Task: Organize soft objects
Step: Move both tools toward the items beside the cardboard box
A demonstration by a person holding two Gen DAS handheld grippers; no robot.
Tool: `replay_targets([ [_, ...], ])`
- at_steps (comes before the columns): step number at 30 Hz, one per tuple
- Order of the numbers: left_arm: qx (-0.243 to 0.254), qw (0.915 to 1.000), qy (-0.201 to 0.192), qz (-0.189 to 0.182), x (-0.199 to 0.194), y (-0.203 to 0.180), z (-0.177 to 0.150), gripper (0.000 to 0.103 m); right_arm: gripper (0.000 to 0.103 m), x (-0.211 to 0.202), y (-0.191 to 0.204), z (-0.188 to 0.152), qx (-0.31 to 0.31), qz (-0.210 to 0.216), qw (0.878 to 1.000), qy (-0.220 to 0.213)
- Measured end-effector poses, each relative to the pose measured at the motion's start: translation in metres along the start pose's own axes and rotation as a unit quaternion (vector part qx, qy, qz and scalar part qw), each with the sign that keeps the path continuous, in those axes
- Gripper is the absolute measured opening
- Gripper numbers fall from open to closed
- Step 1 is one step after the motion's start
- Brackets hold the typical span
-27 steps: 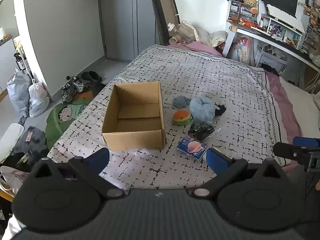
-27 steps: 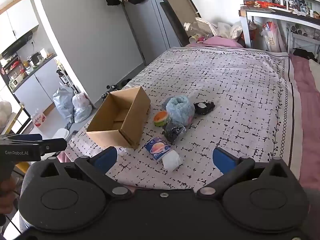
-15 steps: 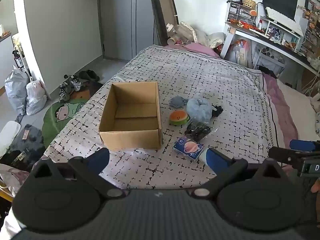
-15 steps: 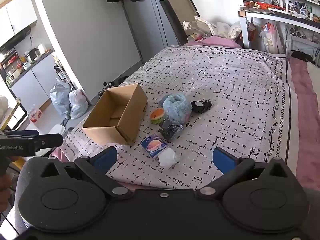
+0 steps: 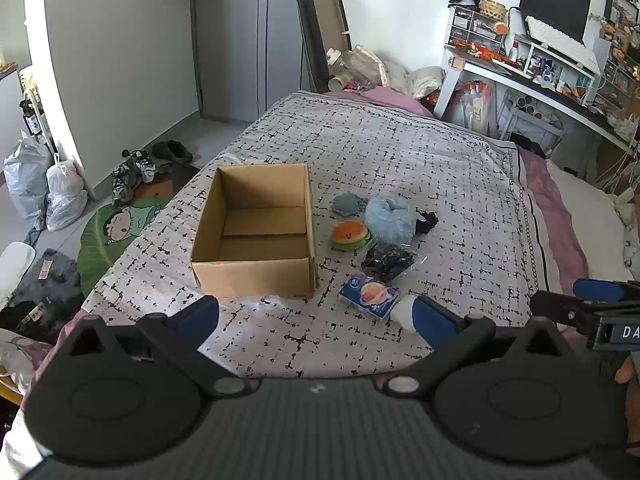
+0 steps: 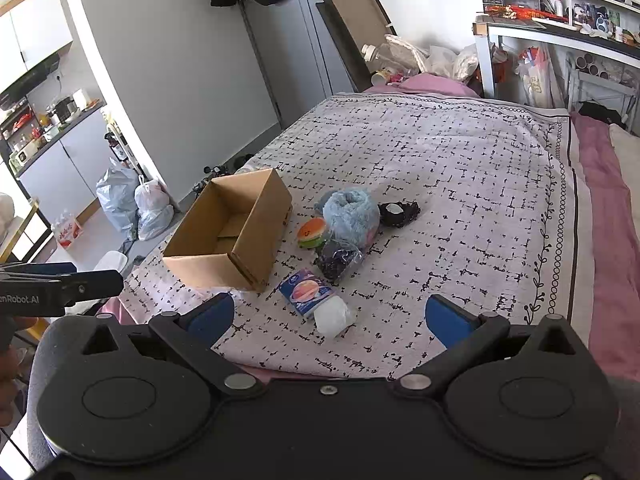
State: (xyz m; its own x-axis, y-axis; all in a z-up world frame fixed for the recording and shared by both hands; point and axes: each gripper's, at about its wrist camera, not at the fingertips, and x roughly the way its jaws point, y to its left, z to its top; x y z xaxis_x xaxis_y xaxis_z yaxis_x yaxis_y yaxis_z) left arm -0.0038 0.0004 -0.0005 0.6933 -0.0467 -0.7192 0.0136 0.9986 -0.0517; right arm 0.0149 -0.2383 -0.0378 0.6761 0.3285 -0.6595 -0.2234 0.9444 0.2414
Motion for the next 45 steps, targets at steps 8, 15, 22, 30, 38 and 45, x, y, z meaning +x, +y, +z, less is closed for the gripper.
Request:
replay_targets([
  [8, -0.003, 1.0000, -0.002, -0.001, -0.0016, -0.0014, -0.0013, 0.102, 0.103, -0.0002, 0.0000, -0.0002, 0.000, 0.000, 1.000, 0.000],
  [15, -0.003, 1.0000, -0.003, -0.002, -0.0016, -0.0017, -0.0019, 0.102, 0.103, 0.0000, 0.0003, -0.0002, 0.000, 0.000, 1.000, 0.000],
  [22, -0.004, 1.0000, -0.002, -0.002, -0.0015, -0.0021, -0.0021, 0.102, 0.103, 0.0000, 0.0003, -0.0005, 0.000, -0.001, 1.000, 0.000],
  [30, -0.009, 0.9999, -0.001, -0.005, 0.0009, -0.0025, -0.0030, 0.102, 0.103, 0.0003, 0.0006, -0.0004, 0.000, -0.001, 1.000, 0.000],
  [38, -0.011, 0.9999, -0.004, -0.008, 0.0012, -0.0019, -0.0033, 0.102, 0.103, 0.0004, 0.0005, -0.0005, 0.000, -0.001, 1.000, 0.001],
  [45, -0.015, 0.9998, -0.007, -0.011, 0.0006, 0.0002, -0.0025, 0.102, 0.103, -0.0012, 0.0010, -0.0014, -0.001, -0.002, 1.000, -0.002],
])
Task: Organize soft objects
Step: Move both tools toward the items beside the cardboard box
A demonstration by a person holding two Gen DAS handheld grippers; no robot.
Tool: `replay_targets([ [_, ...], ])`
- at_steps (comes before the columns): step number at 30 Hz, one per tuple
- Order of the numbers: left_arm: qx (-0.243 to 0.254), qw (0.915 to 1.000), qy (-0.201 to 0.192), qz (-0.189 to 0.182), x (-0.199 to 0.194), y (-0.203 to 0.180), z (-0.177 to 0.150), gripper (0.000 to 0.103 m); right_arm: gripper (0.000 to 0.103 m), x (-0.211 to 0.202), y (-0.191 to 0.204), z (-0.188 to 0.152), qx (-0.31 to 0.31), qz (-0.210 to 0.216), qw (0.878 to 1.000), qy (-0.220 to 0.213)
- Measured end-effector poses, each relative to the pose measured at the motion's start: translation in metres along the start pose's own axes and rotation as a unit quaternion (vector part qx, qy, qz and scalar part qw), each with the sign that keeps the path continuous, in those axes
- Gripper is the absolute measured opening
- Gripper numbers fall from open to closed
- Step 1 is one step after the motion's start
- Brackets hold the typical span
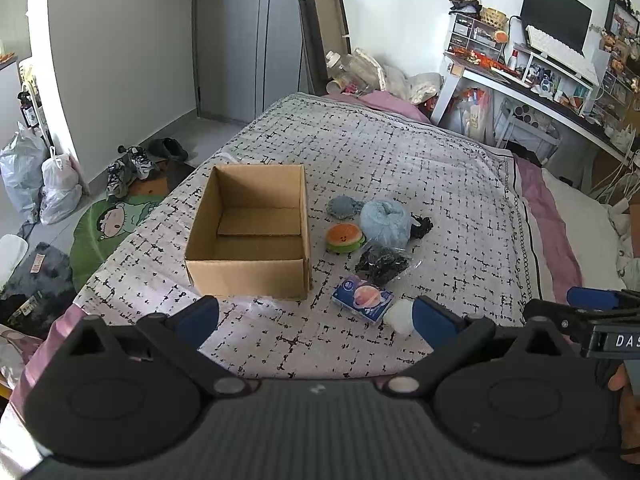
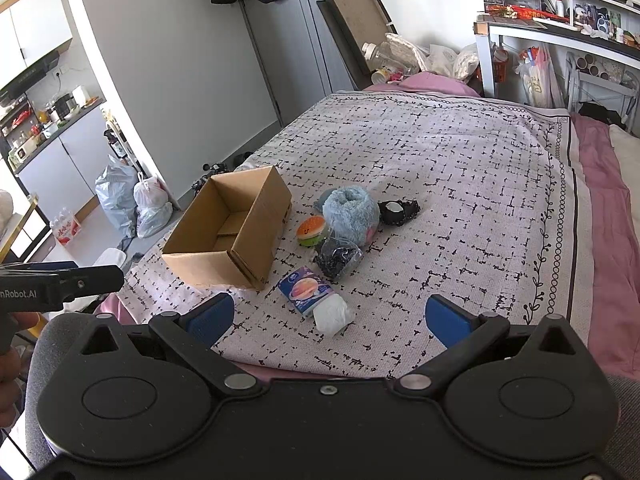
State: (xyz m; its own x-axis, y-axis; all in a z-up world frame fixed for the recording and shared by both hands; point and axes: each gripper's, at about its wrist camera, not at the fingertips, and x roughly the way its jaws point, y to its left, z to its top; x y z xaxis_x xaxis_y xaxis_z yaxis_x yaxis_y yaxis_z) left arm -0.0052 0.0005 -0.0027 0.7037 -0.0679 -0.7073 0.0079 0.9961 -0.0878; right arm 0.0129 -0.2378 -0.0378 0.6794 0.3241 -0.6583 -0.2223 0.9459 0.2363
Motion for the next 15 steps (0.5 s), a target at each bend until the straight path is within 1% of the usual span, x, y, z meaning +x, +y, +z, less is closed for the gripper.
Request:
replay_targets([
  [3, -0.003, 1.0000, -0.005, -0.005, -0.0014, 0.0007, 0.0002, 0.102, 0.103, -0.0021, 0.0005, -0.0008, 0.000, -0.002, 1.000, -0.011],
  [8, -0.004, 0.9999, -0.008, -0.008, -0.0014, 0.0007, 0.0004, 0.102, 0.103, -0.0030, 0.0034, 0.0007, -0.005, -0.013, 1.000, -0.013],
  [15, -0.003, 0.9997, -0.013, -0.021, 0.0018, 0.0006, 0.0009, 0.102, 0.103, -0.0049, 0.0100, 0.0006, -0.019, -0.028, 0.999, -0.020],
])
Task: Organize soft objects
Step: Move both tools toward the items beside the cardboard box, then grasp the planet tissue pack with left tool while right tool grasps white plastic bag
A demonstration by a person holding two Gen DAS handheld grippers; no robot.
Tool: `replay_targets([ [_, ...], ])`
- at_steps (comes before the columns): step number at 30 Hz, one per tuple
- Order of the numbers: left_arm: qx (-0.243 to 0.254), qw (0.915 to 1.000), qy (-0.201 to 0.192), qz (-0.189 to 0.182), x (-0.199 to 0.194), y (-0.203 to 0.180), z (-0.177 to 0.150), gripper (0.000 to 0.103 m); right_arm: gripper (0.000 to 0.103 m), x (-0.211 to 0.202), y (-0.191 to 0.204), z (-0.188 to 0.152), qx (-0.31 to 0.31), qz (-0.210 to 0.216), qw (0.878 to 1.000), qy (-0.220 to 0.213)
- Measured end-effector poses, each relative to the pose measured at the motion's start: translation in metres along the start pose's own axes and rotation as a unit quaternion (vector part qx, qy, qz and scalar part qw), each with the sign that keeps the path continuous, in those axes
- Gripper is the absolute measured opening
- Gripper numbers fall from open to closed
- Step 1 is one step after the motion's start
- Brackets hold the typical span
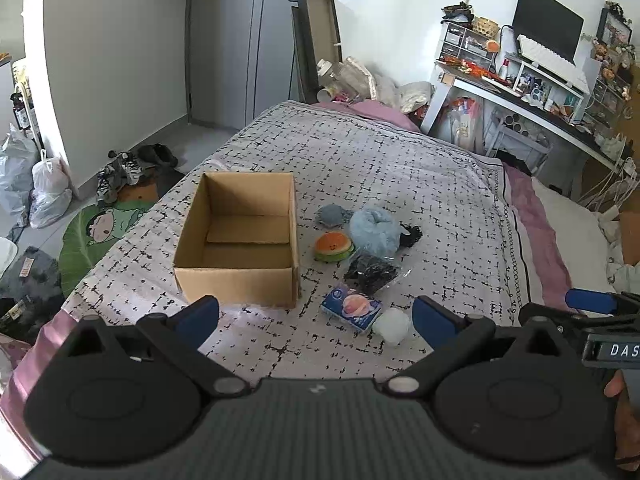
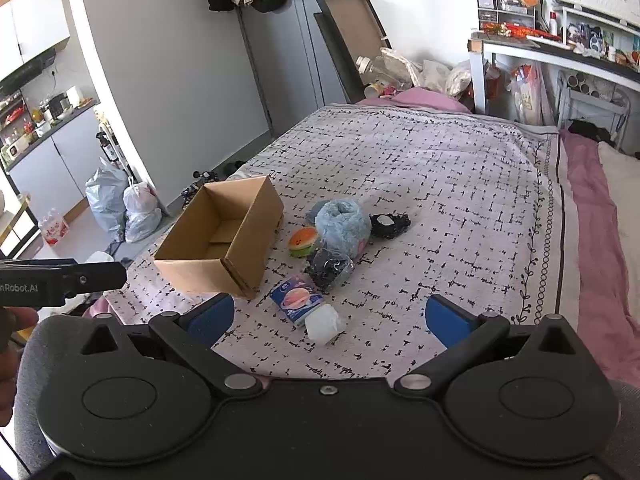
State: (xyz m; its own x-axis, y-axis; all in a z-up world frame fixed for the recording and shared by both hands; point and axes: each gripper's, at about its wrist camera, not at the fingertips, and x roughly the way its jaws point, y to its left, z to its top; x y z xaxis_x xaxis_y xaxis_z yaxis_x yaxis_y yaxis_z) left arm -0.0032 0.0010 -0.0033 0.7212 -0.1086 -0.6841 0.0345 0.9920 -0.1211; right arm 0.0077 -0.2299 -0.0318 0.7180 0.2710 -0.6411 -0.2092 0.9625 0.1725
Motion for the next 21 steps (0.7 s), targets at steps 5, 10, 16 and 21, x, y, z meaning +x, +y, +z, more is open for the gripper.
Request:
replay_targets([
  [5, 0.002, 0.9999, -0.004, -0.012, 0.006, 0.001, -0.001, 0.102, 0.103, 0.002, 0.004, 0.001, -0.010, -0.015, 1.000, -0.005],
  [10, -0.007, 0.9996, 0.001, -0.027, 0.020, 0.004, 0.001, 0.102, 0.103, 0.010, 0.005, 0.005, 0.002, -0.035, 0.999, 0.008],
  [16, -0.016, 0.9989, 0.011, -0.042, 0.042, 0.005, 0.003, 0.100, 0.101, 0.026, 0.005, 0.008, 0.024, -0.035, 0.999, 0.023],
  [21, -0.024, 0.9981, 0.023, -0.052, 0.061, 0.007, 0.004, 0.099, 0.097, 0.039, 0.004, 0.013, 0.047, -0.033, 0.998, 0.036],
])
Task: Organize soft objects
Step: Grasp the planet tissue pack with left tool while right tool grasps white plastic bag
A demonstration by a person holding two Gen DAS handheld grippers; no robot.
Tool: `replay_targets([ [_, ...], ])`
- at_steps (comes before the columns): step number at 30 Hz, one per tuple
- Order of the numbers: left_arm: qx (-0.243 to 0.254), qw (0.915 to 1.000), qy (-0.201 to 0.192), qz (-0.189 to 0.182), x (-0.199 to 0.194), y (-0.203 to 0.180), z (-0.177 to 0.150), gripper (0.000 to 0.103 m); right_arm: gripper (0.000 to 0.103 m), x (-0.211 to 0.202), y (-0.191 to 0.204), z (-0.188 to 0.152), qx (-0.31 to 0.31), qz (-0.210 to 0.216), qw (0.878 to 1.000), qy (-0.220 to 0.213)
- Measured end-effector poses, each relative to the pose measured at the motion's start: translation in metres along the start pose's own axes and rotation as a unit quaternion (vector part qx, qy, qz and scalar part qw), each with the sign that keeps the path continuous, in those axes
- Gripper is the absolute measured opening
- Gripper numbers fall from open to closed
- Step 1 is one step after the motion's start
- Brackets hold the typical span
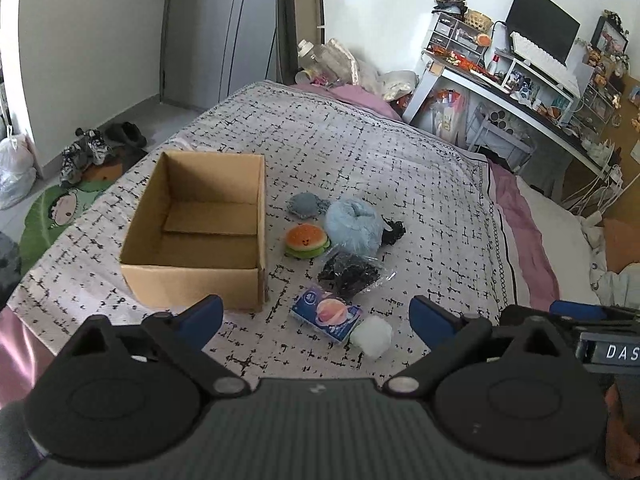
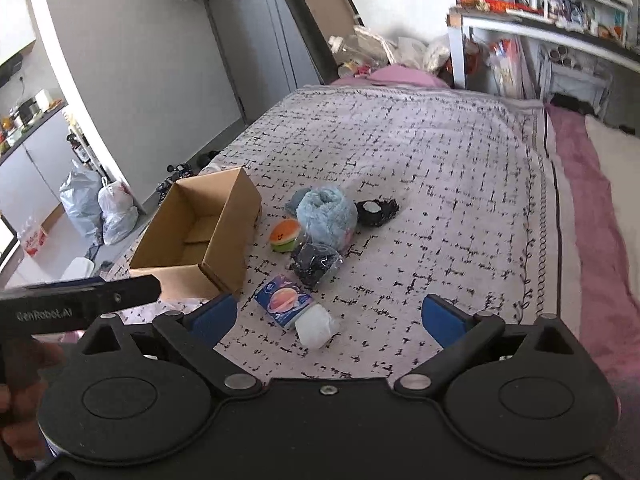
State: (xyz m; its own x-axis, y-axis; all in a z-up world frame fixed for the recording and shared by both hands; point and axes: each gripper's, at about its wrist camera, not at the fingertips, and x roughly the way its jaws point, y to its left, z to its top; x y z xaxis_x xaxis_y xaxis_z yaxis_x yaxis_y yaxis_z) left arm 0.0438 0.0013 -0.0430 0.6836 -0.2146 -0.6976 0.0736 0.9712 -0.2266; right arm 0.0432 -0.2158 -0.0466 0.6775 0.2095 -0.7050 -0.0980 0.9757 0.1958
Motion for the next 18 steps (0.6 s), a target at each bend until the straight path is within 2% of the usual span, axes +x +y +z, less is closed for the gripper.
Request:
replay_targets([
  [12, -0.041, 0.9988, 0.024, -0.014, 0.046, 0.012, 0.009, 0.089, 0.089, 0.039, -0.009, 0.005, 0.072, -0.004, 0.997, 0.030],
  [18, -0.063, 0.9971, 0.039, -0.018, 0.069, 0.014, 0.010, 0.086, 0.079, 0.060, -0.017, 0.004, 0.122, 0.006, 0.991, 0.051],
])
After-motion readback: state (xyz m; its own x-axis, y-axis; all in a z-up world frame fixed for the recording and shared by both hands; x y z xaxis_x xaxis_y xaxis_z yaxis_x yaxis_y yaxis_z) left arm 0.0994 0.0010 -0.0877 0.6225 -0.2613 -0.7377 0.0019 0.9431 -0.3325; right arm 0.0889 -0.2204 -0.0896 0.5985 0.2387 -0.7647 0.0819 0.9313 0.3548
